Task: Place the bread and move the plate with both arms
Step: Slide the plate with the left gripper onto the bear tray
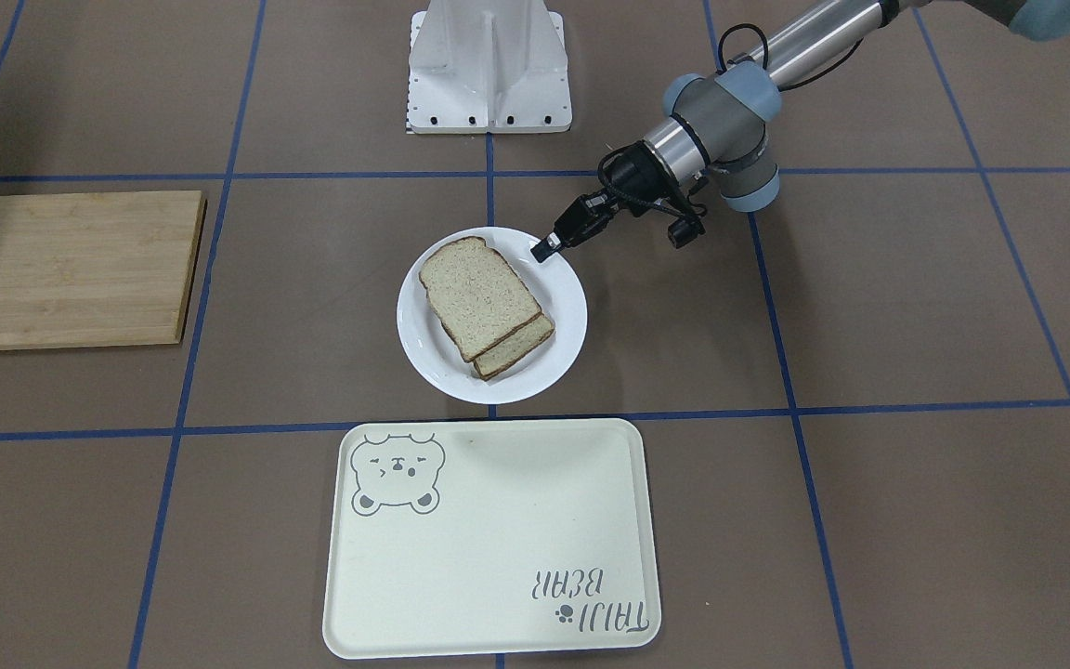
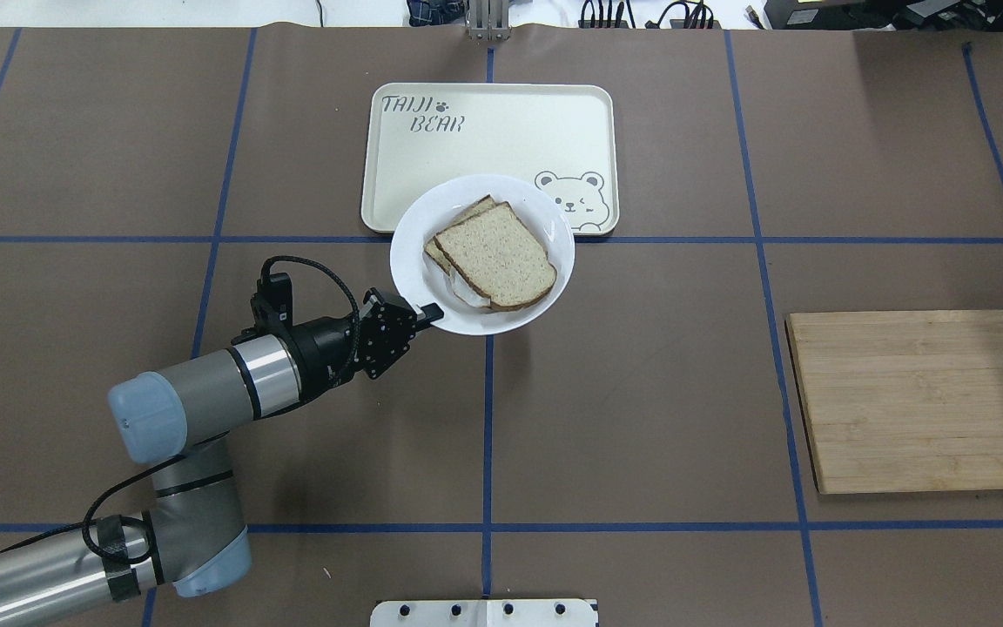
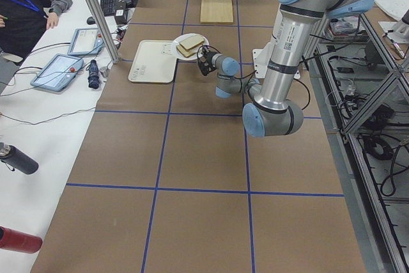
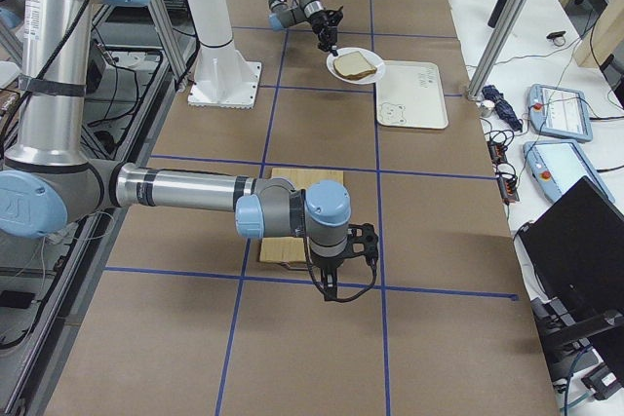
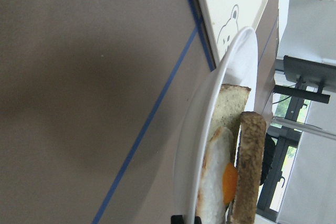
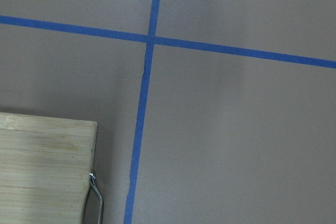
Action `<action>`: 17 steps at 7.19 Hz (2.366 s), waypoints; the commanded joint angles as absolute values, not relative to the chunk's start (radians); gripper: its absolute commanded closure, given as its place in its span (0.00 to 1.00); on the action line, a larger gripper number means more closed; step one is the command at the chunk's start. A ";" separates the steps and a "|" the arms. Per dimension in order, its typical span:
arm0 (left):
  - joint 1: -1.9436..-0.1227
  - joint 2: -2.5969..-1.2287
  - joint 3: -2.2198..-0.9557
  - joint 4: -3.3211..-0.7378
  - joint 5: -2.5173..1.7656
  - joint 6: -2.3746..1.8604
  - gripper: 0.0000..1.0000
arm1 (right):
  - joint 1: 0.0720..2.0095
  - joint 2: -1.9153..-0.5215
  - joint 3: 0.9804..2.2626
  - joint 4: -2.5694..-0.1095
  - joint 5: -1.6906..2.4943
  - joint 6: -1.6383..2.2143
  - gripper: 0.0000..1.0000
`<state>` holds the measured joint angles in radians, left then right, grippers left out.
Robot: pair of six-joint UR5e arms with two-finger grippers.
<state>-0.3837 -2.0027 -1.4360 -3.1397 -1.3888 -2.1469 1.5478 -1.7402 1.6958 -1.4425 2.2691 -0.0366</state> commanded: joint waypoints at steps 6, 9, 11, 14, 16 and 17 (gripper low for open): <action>-0.437 -2.262 -1.260 -2.737 -1.097 -2.271 1.00 | 1.548 -1.732 1.687 -1.442 2.269 -0.035 0.00; -0.486 -2.354 -1.106 -2.697 -1.098 -2.351 1.00 | 1.546 -1.732 1.686 -1.442 2.269 -0.035 0.00; -0.485 -2.443 -0.969 -2.686 -1.103 -2.352 1.00 | 1.546 -1.732 1.686 -1.442 2.269 -0.035 0.00; -0.479 -2.468 -0.937 -2.684 -1.129 -2.350 0.40 | 1.546 -1.732 1.686 -1.442 2.269 -0.035 0.00; -0.479 -2.473 -0.954 -2.686 -1.129 -2.350 0.02 | 1.546 -1.732 1.686 -1.442 2.269 -0.035 0.00; -0.480 -2.468 -0.995 -2.686 -1.144 -2.342 0.02 | 1.546 -1.732 1.686 -1.442 2.269 -0.035 0.00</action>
